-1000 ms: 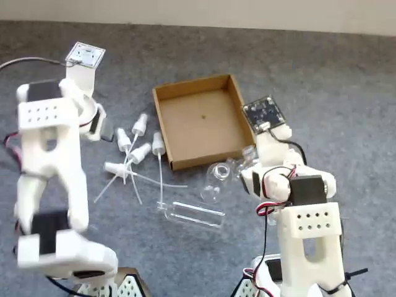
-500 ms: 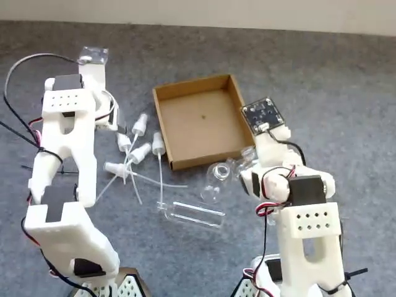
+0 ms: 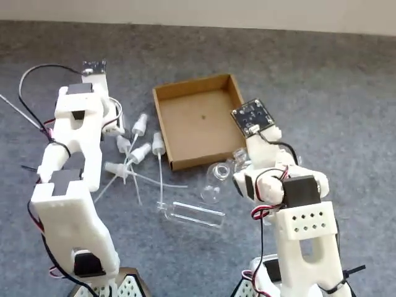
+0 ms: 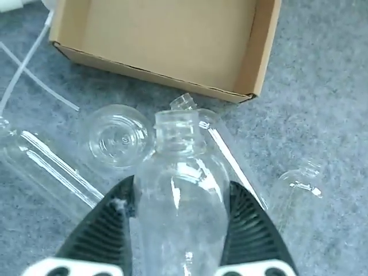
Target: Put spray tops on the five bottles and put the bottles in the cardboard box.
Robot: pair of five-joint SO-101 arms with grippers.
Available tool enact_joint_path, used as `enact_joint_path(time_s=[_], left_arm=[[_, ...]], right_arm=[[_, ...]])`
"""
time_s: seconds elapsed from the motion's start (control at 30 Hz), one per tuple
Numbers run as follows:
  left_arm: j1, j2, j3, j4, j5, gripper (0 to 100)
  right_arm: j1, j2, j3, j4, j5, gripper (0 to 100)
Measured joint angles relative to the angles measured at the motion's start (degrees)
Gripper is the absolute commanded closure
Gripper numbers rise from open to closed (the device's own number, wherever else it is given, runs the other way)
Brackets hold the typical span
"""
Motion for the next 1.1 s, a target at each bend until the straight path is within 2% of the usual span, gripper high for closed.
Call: enact_joint_path(time_s=[0.2,0.6,0.9,1.1], left_arm=[[0.26,3.69,-0.18,-0.18,0.18,85],[0.53,4.13,-3.08,0.53,0.09,85],[0.35,-3.78,-19.69,14.24,-0.09,85],[0.09,-10.46,-33.14,21.89,-0.09,85]], right_arm=[[0.0,0.0,0.0,0.0,0.0,99.4],[0.0,0.0,0.0,0.0,0.0,99.4],[0.0,0.0,0.0,0.0,0.0,99.4],[-0.09,0.0,0.0,-7.38,0.0,99.4]])
